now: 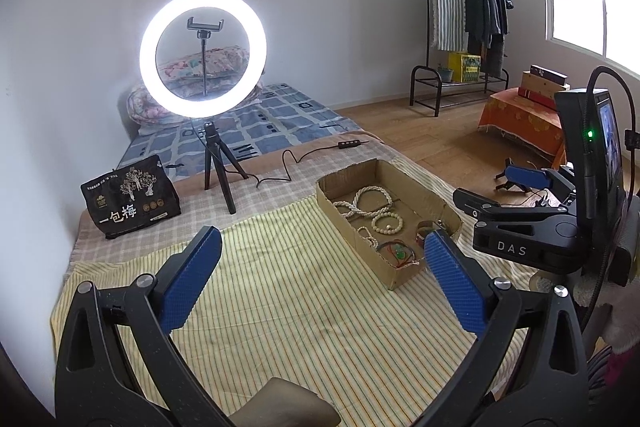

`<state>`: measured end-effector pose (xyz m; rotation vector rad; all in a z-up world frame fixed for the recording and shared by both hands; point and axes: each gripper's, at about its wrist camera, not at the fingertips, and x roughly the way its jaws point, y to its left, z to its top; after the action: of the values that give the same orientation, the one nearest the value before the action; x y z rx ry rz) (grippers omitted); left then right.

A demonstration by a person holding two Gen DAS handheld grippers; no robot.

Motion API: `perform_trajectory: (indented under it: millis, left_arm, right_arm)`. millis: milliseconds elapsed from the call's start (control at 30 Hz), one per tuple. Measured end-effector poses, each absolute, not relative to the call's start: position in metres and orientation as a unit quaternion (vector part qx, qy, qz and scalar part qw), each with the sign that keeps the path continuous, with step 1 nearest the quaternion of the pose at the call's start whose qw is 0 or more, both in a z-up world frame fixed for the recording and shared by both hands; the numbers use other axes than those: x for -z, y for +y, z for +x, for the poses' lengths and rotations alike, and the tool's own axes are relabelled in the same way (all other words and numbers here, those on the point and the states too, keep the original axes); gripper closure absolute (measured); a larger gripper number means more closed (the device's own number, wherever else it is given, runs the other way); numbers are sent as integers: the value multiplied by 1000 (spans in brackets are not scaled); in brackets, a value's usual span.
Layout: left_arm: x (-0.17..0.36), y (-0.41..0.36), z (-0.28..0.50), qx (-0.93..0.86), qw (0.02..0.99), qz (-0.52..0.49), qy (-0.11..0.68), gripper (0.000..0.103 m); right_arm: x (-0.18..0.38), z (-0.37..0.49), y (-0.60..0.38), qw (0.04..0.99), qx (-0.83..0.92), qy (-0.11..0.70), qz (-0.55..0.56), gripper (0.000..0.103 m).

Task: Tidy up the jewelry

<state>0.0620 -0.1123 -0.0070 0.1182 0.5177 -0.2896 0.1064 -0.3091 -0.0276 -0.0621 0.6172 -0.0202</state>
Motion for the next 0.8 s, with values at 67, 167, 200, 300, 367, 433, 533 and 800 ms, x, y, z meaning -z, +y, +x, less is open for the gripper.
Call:
perform_trajectory:
  millis: [67, 167, 200, 300, 367, 433, 533, 800]
  left_arm:
    - [7, -113, 62, 143, 955, 59, 254, 0]
    - [7, -113, 62, 144, 955, 58, 254, 0]
    - [7, -113, 62, 143, 955, 58, 254, 0]
    - [7, -113, 62, 143, 954, 58, 255, 0]
    - [7, -114, 61, 145, 954, 57, 256, 0]
    - [7, -116, 61, 145, 954, 58, 256, 0]
    - [7, -116, 61, 146, 954, 57, 257, 0]
    - [7, -118, 60, 147, 953, 58, 257, 0]
  right_arm:
    - [28, 106, -310, 952, 11, 304, -31, 23]
    - [28, 105, -311, 952, 12, 303, -31, 22]
    - [27, 105, -311, 952, 13, 303, -31, 22]
    - [28, 105, -310, 952, 13, 303, -31, 22]
    - [28, 105, -311, 952, 13, 304, -33, 22]
    - [28, 105, -310, 952, 14, 303, -33, 22]
    - [28, 105, -310, 952, 15, 303, -33, 22]
    - [29, 105, -310, 951, 15, 306, -35, 22]
